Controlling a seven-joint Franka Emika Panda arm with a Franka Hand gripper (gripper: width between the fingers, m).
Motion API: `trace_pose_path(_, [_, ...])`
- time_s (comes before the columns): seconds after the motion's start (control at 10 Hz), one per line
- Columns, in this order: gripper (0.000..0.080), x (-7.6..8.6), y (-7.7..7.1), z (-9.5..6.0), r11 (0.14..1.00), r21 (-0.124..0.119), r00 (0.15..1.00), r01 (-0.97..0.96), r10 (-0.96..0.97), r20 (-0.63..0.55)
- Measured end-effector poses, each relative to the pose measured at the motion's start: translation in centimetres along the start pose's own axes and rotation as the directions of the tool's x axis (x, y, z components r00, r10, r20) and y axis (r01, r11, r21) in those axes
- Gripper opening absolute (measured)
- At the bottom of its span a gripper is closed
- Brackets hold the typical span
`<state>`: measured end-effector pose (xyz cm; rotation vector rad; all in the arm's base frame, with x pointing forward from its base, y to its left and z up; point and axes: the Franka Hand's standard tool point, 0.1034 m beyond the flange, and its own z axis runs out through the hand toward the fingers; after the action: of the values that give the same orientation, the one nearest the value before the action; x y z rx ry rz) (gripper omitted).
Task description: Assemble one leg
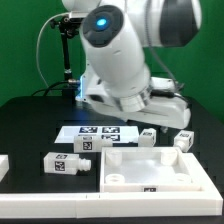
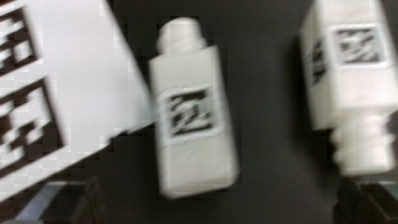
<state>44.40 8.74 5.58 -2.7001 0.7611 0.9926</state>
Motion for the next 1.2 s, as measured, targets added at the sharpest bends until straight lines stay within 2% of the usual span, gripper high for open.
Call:
trace_pose_path(0.2, [0.0649, 0.6, 0.7, -0.2, 1.000, 0.008, 1.000, -0.017, 0.017, -0.003])
trace_pose_path(0.5, [0.0649, 0.8, 0.9, -0.2, 1.000, 0.011, 1.000, -0.021, 0.021, -0.006])
trace_pose_path(0.7, [0.0649, 1.5, 1.3, 0.6, 0.999, 0.049, 0.997, 0.022, -0.026, 0.076])
trace_pose_path(0.8, [0.0649, 2.2, 0.8, 0.4, 0.997, 0.059, 0.995, 0.044, -0.049, 0.083])
trace_pose_path(1.0, [0.0649, 1.0, -1.0, 0.7, 0.999, 0.043, 0.996, 0.015, -0.019, 0.088])
trace_pose_path(1.2, [0.0649, 1.4, -0.5, 0.6, 0.999, 0.047, 0.996, 0.010, -0.014, 0.088])
